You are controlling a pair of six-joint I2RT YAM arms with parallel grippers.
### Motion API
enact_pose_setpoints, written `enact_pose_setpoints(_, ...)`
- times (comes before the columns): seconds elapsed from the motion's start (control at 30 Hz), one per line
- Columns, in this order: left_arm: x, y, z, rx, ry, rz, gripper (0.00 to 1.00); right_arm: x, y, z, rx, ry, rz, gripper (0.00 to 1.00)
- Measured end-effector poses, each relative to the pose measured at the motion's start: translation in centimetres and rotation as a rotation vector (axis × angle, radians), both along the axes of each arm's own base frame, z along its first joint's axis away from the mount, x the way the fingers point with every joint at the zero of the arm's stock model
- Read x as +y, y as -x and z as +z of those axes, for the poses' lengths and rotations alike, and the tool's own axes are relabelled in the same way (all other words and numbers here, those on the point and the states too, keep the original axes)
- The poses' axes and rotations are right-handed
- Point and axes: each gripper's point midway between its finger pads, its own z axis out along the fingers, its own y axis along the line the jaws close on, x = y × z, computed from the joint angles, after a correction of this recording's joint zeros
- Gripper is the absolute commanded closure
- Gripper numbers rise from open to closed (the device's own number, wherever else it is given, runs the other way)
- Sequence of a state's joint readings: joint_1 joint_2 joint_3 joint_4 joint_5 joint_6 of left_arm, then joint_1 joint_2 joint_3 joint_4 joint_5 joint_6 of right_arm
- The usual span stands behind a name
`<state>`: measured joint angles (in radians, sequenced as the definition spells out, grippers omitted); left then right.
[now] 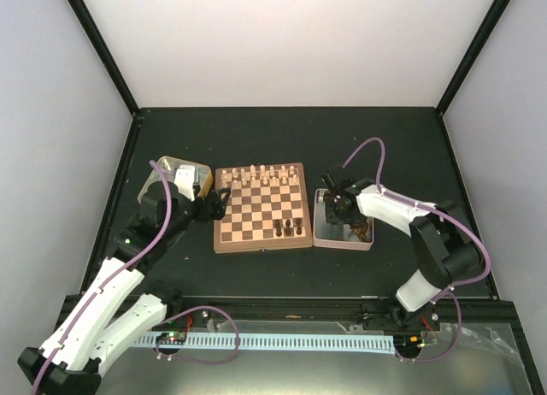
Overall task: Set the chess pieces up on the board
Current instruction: Pick up the chess piece from the storage box.
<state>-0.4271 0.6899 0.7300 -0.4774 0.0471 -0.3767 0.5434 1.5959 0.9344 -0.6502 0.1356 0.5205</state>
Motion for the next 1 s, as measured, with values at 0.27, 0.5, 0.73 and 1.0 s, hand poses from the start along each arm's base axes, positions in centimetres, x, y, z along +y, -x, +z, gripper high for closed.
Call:
enact_pose_setpoints(0.27,0.0,0.0,0.0,0.000,0.000,0.000,0.01,0.1,-0.2,-1.8,0.028,0.012,0.022,0.75)
enact_pose_setpoints(0.5,0.0,0.0,0.0,0.000,0.000,0.000,0.01,-0.1,0.0,-2.1,0.032,0.016,0.019,0.76)
enact_pose_setpoints(0.73,0.0,0.0,0.0,0.001,0.000,0.000,0.01,-0.1,0.0,-2.1,0.033,0.014,0.010,0.88)
enact_pose_setpoints(1.0,-0.3,0.2,0.0,0.004,0.009,-0.017,0.01,0.1,-0.1,-1.1,-0.001,-0.011,0.022,0.91)
